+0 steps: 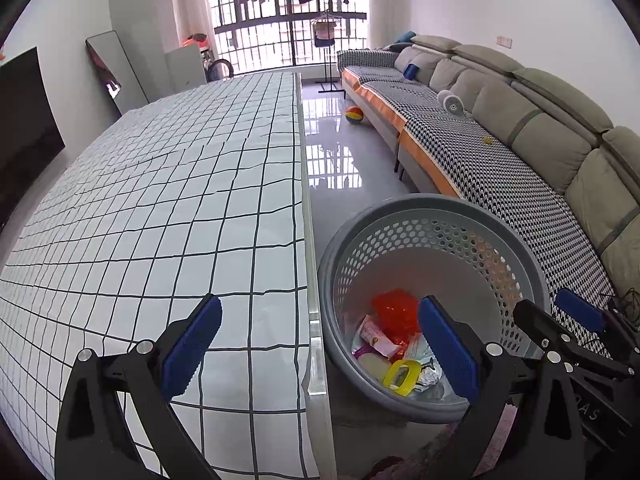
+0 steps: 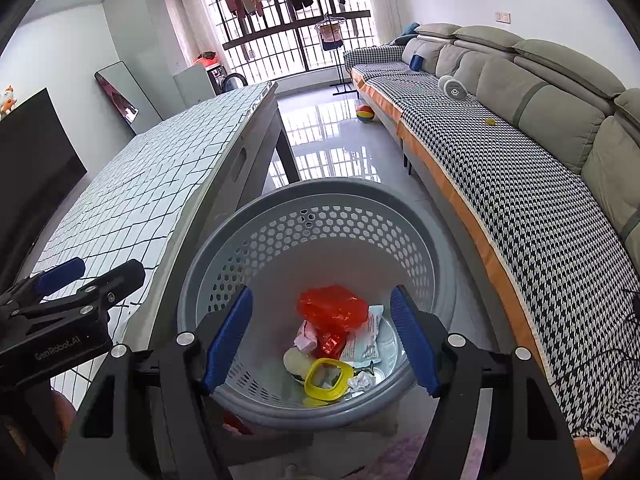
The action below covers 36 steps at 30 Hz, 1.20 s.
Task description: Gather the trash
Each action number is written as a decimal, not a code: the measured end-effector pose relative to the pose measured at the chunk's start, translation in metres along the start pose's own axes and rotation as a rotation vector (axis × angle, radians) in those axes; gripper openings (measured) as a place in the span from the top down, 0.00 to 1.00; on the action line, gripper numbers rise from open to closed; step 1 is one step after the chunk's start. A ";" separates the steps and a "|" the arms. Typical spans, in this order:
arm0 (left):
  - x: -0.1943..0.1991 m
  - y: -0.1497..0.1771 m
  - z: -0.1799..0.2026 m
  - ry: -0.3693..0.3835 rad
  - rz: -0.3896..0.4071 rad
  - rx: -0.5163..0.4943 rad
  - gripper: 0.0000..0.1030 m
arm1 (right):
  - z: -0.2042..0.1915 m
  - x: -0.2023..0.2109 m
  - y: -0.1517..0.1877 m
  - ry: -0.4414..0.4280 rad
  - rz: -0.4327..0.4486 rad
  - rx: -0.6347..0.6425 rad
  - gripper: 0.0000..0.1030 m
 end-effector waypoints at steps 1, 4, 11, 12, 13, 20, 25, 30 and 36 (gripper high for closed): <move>0.000 0.000 0.000 -0.001 0.000 -0.002 0.06 | 0.000 0.000 0.000 0.000 0.000 0.000 0.34; 0.001 0.001 0.003 -0.005 0.001 -0.013 0.06 | -0.001 -0.001 0.000 0.000 0.000 0.000 0.34; 0.001 0.002 0.006 -0.003 0.000 -0.024 0.06 | -0.001 -0.001 0.001 0.000 0.000 0.000 0.34; 0.001 0.002 0.005 -0.003 -0.001 -0.023 0.06 | -0.001 -0.001 0.001 0.000 0.000 0.000 0.34; 0.002 0.003 0.005 -0.003 -0.002 -0.023 0.06 | -0.001 -0.001 0.001 0.000 0.000 -0.001 0.34; 0.002 0.003 0.005 0.001 -0.004 -0.022 0.06 | -0.001 -0.001 0.002 -0.001 0.000 -0.002 0.34; 0.002 0.003 0.006 0.003 -0.005 -0.022 0.06 | -0.001 -0.002 0.002 -0.001 0.000 -0.002 0.34; 0.002 0.003 0.006 -0.002 -0.002 -0.025 0.06 | -0.002 -0.001 0.002 -0.001 0.000 -0.002 0.34; 0.001 0.003 0.005 0.002 -0.015 -0.016 0.06 | -0.002 -0.001 0.002 -0.002 -0.001 -0.003 0.34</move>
Point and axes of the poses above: each gripper's, at about its wrist camera, not at the fingertips, and x roughly against the way its jaws point, z to its right, y to its underside, the point moved 6 cm from there along -x, roughly the way its jaws point, and after that the axes turned 14 degrees about -y, right-handed, at the moved point
